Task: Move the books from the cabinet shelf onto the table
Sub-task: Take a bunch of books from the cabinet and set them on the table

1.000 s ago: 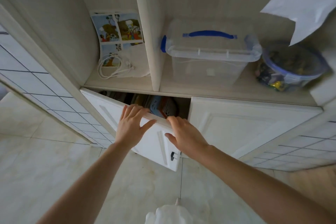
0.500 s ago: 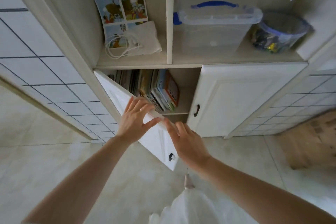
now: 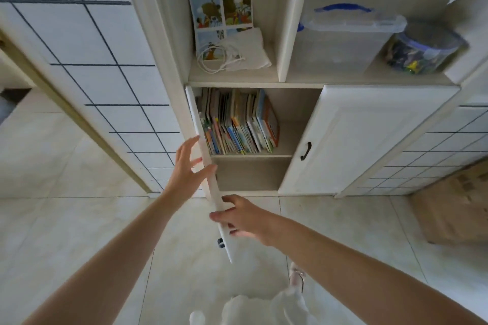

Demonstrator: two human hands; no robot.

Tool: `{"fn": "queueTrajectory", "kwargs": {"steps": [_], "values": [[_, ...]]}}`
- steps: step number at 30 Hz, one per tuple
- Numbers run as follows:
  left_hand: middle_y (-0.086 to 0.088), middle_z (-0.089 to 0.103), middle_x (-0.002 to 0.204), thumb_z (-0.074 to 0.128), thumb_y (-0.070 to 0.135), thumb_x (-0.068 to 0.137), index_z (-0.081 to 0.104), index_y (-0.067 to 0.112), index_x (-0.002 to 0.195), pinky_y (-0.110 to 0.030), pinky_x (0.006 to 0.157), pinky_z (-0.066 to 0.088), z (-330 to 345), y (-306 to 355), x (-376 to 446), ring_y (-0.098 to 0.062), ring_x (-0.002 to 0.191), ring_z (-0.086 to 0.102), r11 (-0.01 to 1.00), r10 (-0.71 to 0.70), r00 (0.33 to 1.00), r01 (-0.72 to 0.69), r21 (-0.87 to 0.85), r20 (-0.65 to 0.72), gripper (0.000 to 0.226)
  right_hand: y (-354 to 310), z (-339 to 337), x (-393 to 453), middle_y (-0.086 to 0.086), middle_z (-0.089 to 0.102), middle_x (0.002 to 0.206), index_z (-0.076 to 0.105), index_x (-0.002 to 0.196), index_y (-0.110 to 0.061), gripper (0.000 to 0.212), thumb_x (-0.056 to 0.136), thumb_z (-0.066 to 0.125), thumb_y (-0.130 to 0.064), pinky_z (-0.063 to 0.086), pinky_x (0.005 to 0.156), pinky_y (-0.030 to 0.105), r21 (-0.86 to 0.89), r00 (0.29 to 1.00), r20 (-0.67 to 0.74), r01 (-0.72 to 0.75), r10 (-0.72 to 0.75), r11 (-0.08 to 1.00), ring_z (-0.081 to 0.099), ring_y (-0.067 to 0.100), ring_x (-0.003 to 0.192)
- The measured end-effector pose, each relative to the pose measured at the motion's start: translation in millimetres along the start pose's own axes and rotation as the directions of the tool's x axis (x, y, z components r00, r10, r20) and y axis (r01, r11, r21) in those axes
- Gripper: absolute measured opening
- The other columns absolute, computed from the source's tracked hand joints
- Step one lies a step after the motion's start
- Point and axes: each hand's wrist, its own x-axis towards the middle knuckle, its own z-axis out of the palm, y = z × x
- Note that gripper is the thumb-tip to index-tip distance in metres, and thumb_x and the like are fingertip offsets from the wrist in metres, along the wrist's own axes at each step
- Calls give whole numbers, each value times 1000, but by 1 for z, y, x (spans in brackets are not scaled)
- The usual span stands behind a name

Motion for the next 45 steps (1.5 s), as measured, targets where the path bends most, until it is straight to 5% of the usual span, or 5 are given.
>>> {"fn": "queueTrajectory", "kwargs": {"steps": [10,16,22,32,45], "values": [[-1,61,121,68,10,87,58,29,123,-29,61,54,-85,1,-4,-21,95,67,980,-197,980,196,-25,-23,42,-28,112,42,7,62,120,40,129,-19,69,73,80,-27,54,73,24,255,1000,-13,-14,18,967,65,17,98],[-1,67,105,70,17,86,56,51,92,-47,80,58,-119,-4,2,-29,93,67,948,-143,988,153,278,-57,38,-44,146,58,6,57,125,41,127,-22,61,78,75,-33,57,81,35,231,1000,2,-18,18,973,62,20,103],[8,63,101,70,15,85,56,38,101,-42,78,56,-130,0,10,-23,84,67,892,-146,989,135,432,-9,32,-52,131,65,10,58,124,47,127,-19,44,86,61,-23,55,89,36,135,999,4,32,-33,990,59,21,111],[-2,65,123,62,15,91,62,15,120,-39,102,46,-49,41,33,-20,122,51,687,301,954,-208,696,-12,29,-30,-24,68,10,64,119,55,121,-16,33,88,60,-12,52,93,38,22,976,-215,-33,37,999,61,19,102],[1,61,125,61,12,92,51,22,133,-21,87,41,108,23,133,-16,114,57,883,-67,997,71,464,-26,44,-57,-246,122,6,66,109,58,113,-13,22,92,57,-21,52,93,42,-16,951,-308,-29,23,999,61,23,105]]}}
